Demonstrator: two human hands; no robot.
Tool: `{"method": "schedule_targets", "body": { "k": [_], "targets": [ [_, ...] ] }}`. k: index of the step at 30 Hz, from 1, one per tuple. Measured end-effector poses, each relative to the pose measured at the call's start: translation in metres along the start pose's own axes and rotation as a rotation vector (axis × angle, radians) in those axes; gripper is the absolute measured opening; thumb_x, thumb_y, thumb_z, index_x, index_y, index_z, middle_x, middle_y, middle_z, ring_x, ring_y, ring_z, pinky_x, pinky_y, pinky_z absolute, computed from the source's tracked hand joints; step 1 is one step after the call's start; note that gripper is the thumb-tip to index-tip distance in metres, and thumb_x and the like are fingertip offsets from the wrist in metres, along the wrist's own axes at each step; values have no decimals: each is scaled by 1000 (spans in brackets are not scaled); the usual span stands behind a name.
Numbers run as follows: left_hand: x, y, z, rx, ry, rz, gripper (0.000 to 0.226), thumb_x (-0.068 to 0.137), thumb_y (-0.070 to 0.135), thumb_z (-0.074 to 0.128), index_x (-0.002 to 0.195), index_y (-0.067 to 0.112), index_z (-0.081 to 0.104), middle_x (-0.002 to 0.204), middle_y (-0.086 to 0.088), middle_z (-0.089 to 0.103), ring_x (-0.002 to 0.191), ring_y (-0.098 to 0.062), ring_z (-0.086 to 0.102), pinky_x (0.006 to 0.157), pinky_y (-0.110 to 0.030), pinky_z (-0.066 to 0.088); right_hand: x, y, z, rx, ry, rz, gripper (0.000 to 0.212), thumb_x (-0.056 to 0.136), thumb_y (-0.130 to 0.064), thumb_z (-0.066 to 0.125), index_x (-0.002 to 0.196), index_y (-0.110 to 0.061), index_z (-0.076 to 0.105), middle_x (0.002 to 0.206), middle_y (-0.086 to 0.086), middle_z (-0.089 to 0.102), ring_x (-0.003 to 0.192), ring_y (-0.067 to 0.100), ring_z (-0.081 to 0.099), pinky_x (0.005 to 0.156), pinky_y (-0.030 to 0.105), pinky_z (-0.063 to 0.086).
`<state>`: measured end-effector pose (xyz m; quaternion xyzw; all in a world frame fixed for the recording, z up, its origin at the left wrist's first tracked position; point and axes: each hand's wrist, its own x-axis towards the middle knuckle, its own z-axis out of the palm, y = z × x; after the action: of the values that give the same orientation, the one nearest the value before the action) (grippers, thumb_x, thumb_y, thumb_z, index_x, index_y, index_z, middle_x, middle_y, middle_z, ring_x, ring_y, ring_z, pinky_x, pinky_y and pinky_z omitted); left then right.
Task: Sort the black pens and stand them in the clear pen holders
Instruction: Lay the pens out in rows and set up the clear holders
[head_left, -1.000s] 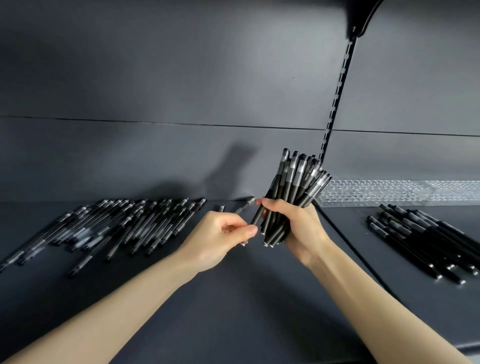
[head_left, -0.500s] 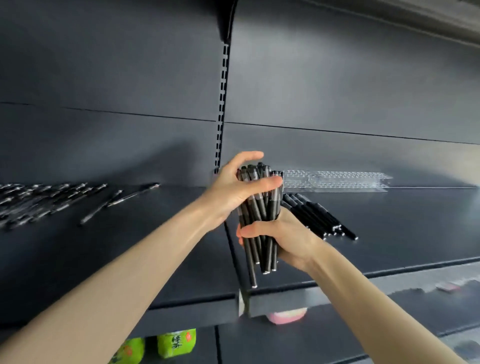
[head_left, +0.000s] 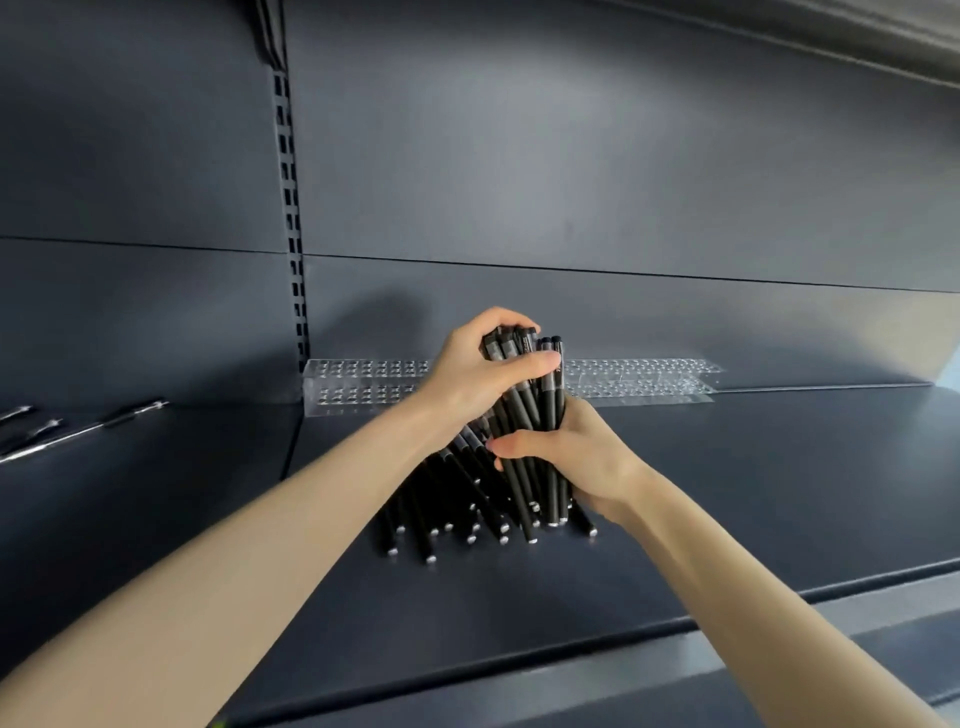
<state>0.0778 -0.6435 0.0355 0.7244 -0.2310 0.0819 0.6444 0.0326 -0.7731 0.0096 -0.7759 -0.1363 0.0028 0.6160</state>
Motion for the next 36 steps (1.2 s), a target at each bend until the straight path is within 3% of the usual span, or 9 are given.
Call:
{"method": "schedule_targets", "body": {
  "k": [9, 12, 16, 19, 21, 24, 29, 32, 36],
  "targets": [
    [32, -26, 20, 212, 66, -48, 34, 81, 26, 73, 113, 21, 61, 103, 10, 59, 91, -2, 55, 76, -8, 42, 43, 38, -31, 67, -6, 83, 71, 62, -18, 84, 121, -23, 46, 113, -1, 67, 108, 15, 62, 100, 39, 46],
    [26, -35, 8, 314, 106, -114, 38, 82, 32, 72, 117, 23, 60, 114, 7, 59, 106, -9, 53, 90, -21, 41, 46, 48, -22, 42, -56, 60, 82, 62, -35, 84, 130, -24, 39, 126, -8, 58, 120, 10, 53, 105, 38, 42],
    [11, -39, -4, 433, 92, -175, 41, 85, 39, 66, 122, 23, 59, 117, 8, 60, 108, -6, 54, 86, -13, 41, 44, 54, -7, -101, -138, 76, 87, 69, -54, 74, 136, -22, 28, 138, -5, 43, 134, 19, 32, 109, 42, 32],
    [5, -43, -9, 555, 77, -149, 42, 87, 39, 63, 124, 21, 57, 119, 7, 59, 106, -5, 53, 78, -1, 37, 40, 51, -2, -370, -86, 64, 45, 84, -51, 61, 107, -19, 37, 117, -3, 34, 116, 19, 24, 99, 35, 25],
    [1, -52, -12, 605, 64, -190, 41, 88, 45, 60, 123, 25, 56, 122, 3, 56, 110, -12, 52, 91, -9, 39, 40, 52, 1, -580, -50, -12, 41, 87, -55, 54, 99, -19, 38, 122, -3, 33, 125, 20, 23, 107, 38, 16],
    [-7, -66, -15, 805, 66, -301, 44, 88, 63, 44, 124, 40, 52, 125, 6, 49, 118, -15, 45, 109, -37, 25, 44, 59, 4, -744, -79, -1, 66, 89, -60, 43, 133, -11, 34, 151, 1, 19, 144, 21, 3, 116, 43, -2],
    [-19, -68, -21, 918, 22, -341, 52, 97, 56, 14, 145, 39, 27, 151, 12, 31, 142, -11, 20, 115, -44, -4, 43, 60, 13, -737, -147, 97, 69, 95, -56, 24, 150, -19, 8, 159, 1, 9, 146, 24, -7, 115, 50, -9],
    [-38, -66, -37, 927, 158, -372, 53, 98, 52, 13, 142, 33, 35, 152, 11, 32, 142, -13, 22, 116, -49, -3, 44, 57, 19, -752, -157, 126, 66, 97, -56, 17, 151, -24, -2, 160, -2, -4, 146, 24, -8, 115, 47, -10],
    [-69, -72, -48, 972, 34, -517, 58, 93, 62, 11, 146, 41, 22, 158, 6, 17, 146, -21, 10, 116, -53, -1, 41, 55, 21, -782, -74, 114, 64, 96, -57, 15, 151, -26, 4, 160, -6, -3, 147, 22, -2, 115, 47, -8]
  ]
}}
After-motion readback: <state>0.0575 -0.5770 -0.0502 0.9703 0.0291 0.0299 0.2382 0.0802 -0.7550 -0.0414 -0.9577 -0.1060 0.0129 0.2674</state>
